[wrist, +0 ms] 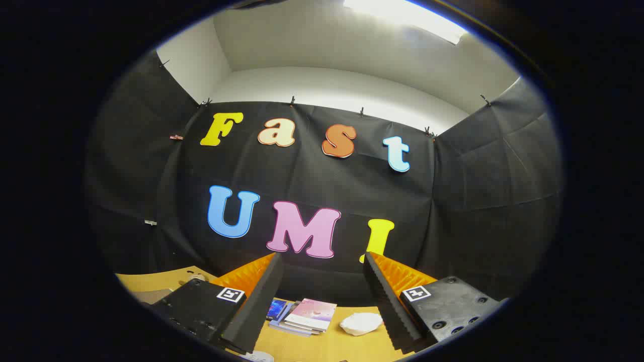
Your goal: Open the storage box then place both shoes into the box .Put the left shoe in first, then the right shoe, with the right side of both shoes facing outward in a uniform manner.
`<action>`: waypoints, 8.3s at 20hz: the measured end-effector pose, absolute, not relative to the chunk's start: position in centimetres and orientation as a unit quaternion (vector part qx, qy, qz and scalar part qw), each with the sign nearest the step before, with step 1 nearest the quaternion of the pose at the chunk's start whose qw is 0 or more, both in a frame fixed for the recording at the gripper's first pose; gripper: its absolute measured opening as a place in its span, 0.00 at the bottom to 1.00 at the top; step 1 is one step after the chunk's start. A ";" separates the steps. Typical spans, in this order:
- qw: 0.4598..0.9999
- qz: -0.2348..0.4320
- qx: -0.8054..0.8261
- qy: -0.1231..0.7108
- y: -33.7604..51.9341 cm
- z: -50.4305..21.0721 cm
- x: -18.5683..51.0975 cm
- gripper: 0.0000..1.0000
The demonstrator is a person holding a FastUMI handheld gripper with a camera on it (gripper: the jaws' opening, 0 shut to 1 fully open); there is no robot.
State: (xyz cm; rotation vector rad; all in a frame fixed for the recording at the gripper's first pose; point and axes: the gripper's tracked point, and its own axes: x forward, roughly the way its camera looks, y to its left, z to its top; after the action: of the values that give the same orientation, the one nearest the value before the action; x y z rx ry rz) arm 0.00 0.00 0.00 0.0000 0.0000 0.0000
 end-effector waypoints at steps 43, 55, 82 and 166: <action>0.548 0.356 0.591 0.473 26.8 -28.3 -10.1 0.96; 0.474 0.357 0.620 0.514 31.4 -32.5 -12.4 0.76; 0.554 0.389 0.620 0.396 35.1 -14.2 -5.7 0.08; 0.726 0.057 0.264 0.633 18.2 -39.5 -16.6 0.10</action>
State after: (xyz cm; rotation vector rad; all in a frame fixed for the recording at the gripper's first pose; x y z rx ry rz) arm -16.58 18.20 -39.53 0.5812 1.3954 0.1260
